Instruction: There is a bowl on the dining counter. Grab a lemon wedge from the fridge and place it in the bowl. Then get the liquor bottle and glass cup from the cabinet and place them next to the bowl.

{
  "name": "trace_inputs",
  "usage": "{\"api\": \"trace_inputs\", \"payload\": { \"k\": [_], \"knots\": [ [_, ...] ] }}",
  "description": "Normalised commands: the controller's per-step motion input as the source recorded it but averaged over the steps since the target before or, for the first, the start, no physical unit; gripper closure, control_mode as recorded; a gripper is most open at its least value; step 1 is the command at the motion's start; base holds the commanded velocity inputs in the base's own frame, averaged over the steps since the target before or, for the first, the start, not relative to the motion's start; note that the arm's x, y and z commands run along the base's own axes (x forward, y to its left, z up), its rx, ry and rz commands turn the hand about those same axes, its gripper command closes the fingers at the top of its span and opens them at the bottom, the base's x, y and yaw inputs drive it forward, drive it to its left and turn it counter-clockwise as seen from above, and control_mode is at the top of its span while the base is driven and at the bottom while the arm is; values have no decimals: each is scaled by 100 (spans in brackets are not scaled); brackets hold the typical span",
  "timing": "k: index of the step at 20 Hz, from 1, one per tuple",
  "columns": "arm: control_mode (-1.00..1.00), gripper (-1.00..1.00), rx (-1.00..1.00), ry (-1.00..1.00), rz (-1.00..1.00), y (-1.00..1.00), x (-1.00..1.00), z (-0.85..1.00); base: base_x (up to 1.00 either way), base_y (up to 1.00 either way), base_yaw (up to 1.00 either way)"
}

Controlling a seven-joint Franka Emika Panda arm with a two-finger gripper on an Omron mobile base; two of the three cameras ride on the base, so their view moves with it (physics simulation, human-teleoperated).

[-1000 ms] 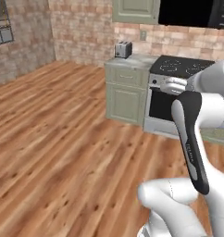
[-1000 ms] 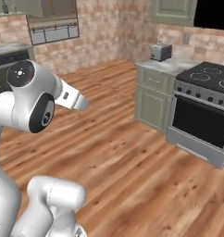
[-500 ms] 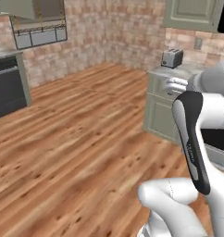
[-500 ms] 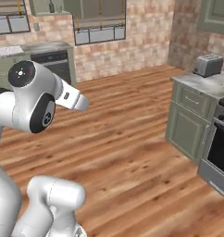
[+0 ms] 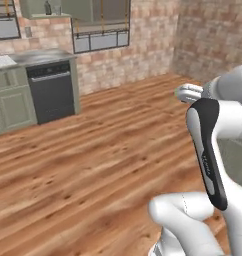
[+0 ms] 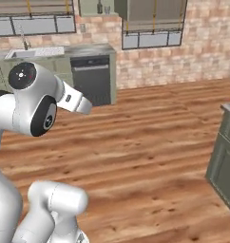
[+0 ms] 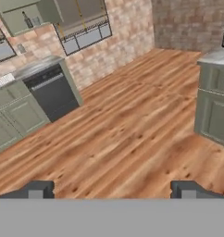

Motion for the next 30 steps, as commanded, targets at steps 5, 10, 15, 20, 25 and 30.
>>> {"api": "trace_inputs", "payload": {
  "k": [5,10,15,20,25,30],
  "knots": [
    [100,-100,0,0,0,0,0,0,100,-27,49],
    [100,-100,0,0,0,0,0,0,100,-42,43],
    [100,-100,0,0,0,0,0,0,100,-65,31],
    [100,-100,0,0,0,0,0,0,100,-72,27],
    [100,-100,0,0,0,0,0,0,100,-80,23],
    [100,-100,0,0,0,0,0,0,100,-73,17]
  ]
}}
